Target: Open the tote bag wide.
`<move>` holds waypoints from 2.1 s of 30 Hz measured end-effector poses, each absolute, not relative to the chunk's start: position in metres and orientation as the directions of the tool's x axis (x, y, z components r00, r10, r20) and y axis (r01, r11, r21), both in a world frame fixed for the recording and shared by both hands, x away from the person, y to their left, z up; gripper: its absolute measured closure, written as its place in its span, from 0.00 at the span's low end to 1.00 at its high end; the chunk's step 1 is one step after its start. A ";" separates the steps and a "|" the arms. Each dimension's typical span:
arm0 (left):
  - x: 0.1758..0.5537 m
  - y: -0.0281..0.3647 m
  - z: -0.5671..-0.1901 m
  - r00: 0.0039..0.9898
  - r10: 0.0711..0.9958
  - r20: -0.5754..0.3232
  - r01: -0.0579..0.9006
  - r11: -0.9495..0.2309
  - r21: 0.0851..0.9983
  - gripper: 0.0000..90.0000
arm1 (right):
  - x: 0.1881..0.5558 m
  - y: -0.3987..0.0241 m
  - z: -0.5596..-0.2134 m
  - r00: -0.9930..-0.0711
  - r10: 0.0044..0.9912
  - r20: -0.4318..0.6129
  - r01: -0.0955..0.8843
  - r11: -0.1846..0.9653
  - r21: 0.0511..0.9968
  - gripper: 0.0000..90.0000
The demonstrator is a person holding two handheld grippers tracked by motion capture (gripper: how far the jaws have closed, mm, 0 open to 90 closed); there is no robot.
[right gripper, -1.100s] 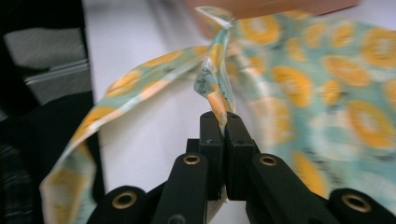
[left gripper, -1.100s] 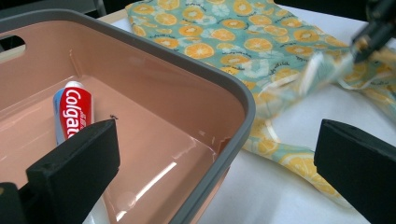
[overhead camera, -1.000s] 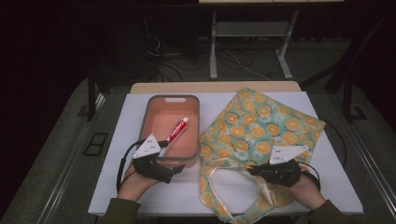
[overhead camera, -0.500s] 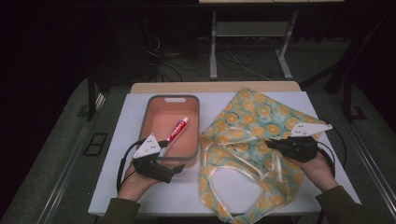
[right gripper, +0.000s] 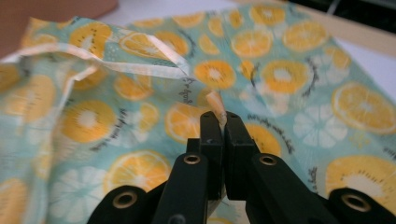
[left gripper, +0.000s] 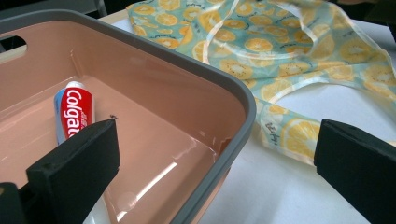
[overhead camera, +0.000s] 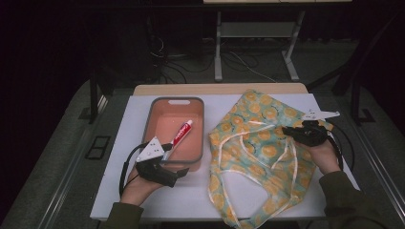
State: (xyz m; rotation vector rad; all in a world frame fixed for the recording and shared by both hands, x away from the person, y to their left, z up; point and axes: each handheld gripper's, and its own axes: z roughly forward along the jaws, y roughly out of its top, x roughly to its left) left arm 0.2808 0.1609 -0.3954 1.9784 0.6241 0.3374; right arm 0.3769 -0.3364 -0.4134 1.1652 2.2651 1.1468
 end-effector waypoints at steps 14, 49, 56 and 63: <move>0.281 0.161 -0.395 0.829 0.558 -0.028 0.282 -0.374 0.884 0.00 | 0.388 -0.341 -0.434 -0.541 0.831 0.125 0.613 0.288 0.736 0.63; 0.281 0.161 -0.395 0.828 0.560 -0.025 0.282 -0.378 0.882 0.00 | 0.309 -0.235 -0.445 -0.829 0.559 0.006 0.430 0.632 0.645 0.69; 0.281 0.160 -0.395 0.828 0.560 -0.022 0.282 -0.381 0.881 0.00 | 0.314 -0.238 -0.446 -0.818 0.576 0.013 0.440 0.610 0.659 0.96; 0.281 0.160 -0.395 0.827 0.562 -0.023 0.283 -0.381 0.881 0.00 | 0.317 -0.245 -0.438 -0.811 0.584 0.031 0.438 0.570 0.695 0.99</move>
